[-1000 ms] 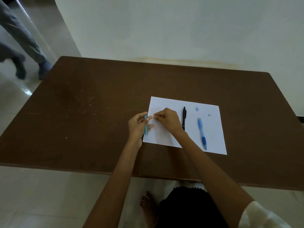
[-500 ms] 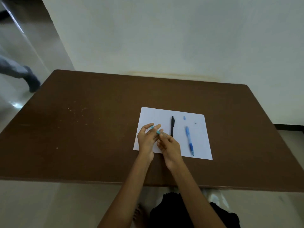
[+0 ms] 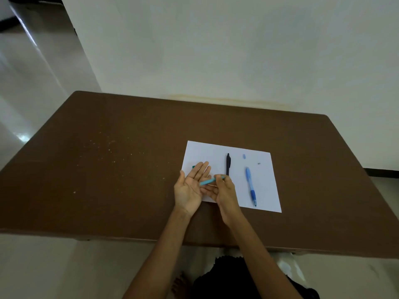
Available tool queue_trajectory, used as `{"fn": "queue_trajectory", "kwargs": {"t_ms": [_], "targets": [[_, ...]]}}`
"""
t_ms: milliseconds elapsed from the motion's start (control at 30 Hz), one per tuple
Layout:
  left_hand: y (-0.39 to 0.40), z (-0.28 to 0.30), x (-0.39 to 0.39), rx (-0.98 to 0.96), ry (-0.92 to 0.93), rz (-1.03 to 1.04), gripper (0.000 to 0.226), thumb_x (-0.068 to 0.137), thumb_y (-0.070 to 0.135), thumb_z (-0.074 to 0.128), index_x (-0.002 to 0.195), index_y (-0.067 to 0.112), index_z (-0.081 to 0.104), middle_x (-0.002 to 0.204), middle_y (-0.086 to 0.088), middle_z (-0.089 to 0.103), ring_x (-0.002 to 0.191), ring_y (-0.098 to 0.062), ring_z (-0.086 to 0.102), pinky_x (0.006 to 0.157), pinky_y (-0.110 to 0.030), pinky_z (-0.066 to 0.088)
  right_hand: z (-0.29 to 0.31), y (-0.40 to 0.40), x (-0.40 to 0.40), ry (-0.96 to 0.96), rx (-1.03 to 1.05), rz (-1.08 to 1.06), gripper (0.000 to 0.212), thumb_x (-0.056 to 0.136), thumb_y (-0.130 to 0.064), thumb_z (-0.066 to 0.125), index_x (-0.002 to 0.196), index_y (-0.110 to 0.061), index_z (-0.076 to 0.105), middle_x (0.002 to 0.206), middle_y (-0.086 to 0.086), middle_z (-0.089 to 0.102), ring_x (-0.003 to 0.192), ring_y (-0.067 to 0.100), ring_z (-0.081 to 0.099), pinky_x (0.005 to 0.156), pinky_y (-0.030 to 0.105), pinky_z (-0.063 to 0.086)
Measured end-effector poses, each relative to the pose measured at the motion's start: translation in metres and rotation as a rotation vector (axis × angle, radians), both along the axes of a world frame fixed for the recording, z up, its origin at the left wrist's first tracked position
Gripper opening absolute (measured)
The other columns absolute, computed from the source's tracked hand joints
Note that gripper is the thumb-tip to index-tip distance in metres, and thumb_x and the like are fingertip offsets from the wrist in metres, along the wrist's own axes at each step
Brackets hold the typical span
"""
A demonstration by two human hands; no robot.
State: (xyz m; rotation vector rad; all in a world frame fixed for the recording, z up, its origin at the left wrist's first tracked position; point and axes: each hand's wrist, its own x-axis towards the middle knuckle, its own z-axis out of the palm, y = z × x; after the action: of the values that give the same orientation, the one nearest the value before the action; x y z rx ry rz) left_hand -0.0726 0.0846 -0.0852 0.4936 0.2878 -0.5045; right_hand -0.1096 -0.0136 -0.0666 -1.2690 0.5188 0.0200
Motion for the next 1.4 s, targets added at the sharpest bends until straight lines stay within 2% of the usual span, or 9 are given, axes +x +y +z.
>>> {"fn": "queue_trajectory", "kwargs": {"t_ms": [200,333,500,600,767,900,1067,1233,1400], "targets": [[0.003,-0.012,0.0,-0.087,-0.026,-0.004,0.059,0.097,0.047,0.014,0.135,0.011,0.042,0.14,-0.008,0.047,0.131,-0.025,0.043,0.104,-0.036,0.039,-0.002,0.013,0.008,-0.081,-0.438,0.067,0.006,0.099,-0.03,0.036,0.102,-0.027,0.04,0.094,-0.017,0.055,0.079,-0.002,0.062,0.074,0.011,0.052],[0.003,-0.013,0.0,-0.096,-0.055,-0.002,0.059,0.097,0.048,0.014,0.131,0.012,0.046,0.138,-0.006,0.05,0.127,-0.025,0.048,0.097,-0.035,0.048,0.0,0.014,0.01,-0.117,-0.613,0.082,0.023,0.099,-0.027,0.036,0.114,-0.012,0.043,0.103,-0.003,0.054,0.091,0.009,0.058,0.086,0.022,0.049],[0.003,-0.013,0.002,-0.097,-0.074,-0.018,0.058,0.098,0.047,0.013,0.128,0.013,0.05,0.134,-0.006,0.053,0.119,-0.023,0.056,0.086,-0.031,0.054,-0.001,0.013,0.011,-0.108,-0.66,0.076,0.032,0.099,-0.028,0.035,0.123,-0.009,0.042,0.104,-0.004,0.053,0.085,0.005,0.056,0.075,0.008,0.046],[0.002,-0.014,0.001,-0.081,-0.089,-0.023,0.057,0.098,0.046,0.014,0.127,0.012,0.05,0.132,-0.006,0.055,0.117,-0.023,0.057,0.087,-0.032,0.054,-0.004,0.014,0.01,-0.112,-0.591,0.031,0.026,0.099,-0.028,0.035,0.119,-0.014,0.042,0.102,-0.005,0.053,0.079,0.003,0.057,0.069,0.004,0.047],[0.001,-0.012,0.0,-0.092,-0.069,-0.009,0.049,0.099,0.035,0.019,0.132,0.009,0.045,0.137,-0.009,0.05,0.124,-0.023,0.05,0.102,-0.034,0.042,-0.004,0.011,0.012,-0.048,-0.364,-0.114,0.034,0.099,-0.03,0.035,0.125,-0.009,0.04,0.116,0.005,0.059,0.098,0.021,0.066,0.083,0.029,0.057],[0.0,-0.01,-0.002,-0.107,-0.087,0.005,0.041,0.099,0.015,0.022,0.133,0.005,0.043,0.14,-0.012,0.046,0.126,-0.025,0.049,0.101,-0.034,0.044,0.001,0.003,0.011,-0.065,-0.151,-0.174,0.021,0.099,-0.029,0.037,0.114,-0.016,0.042,0.108,0.007,0.061,0.082,0.016,0.069,0.063,0.017,0.057],[-0.003,-0.009,0.002,-0.061,-0.133,-0.02,0.048,0.093,-0.007,0.019,0.136,0.003,0.036,0.144,-0.014,0.04,0.131,-0.026,0.041,0.106,-0.038,0.036,0.004,-0.009,0.013,-0.026,0.061,-0.231,0.031,0.098,-0.029,0.038,0.121,-0.009,0.044,0.106,0.014,0.065,0.078,0.018,0.069,0.068,0.023,0.059],[-0.008,-0.008,0.013,0.287,-0.326,-0.115,0.055,0.091,-0.012,0.017,0.141,0.007,0.03,0.147,-0.008,0.037,0.133,-0.018,0.039,0.111,-0.031,0.029,0.0,-0.022,0.017,-0.043,0.106,-0.28,0.022,0.098,-0.029,0.039,0.111,-0.014,0.046,0.094,0.008,0.068,0.074,0.018,0.071,0.066,0.024,0.059],[-0.025,0.009,0.029,0.94,-0.644,-0.396,0.043,0.102,0.021,0.019,0.144,0.015,0.024,0.153,0.0,0.025,0.14,-0.014,0.025,0.106,-0.017,0.023,-0.003,-0.03,0.026,-0.016,0.1,-0.295,0.024,0.098,-0.031,0.039,0.115,-0.016,0.045,0.094,0.007,0.07,0.072,0.016,0.072,0.064,0.023,0.06]]}}
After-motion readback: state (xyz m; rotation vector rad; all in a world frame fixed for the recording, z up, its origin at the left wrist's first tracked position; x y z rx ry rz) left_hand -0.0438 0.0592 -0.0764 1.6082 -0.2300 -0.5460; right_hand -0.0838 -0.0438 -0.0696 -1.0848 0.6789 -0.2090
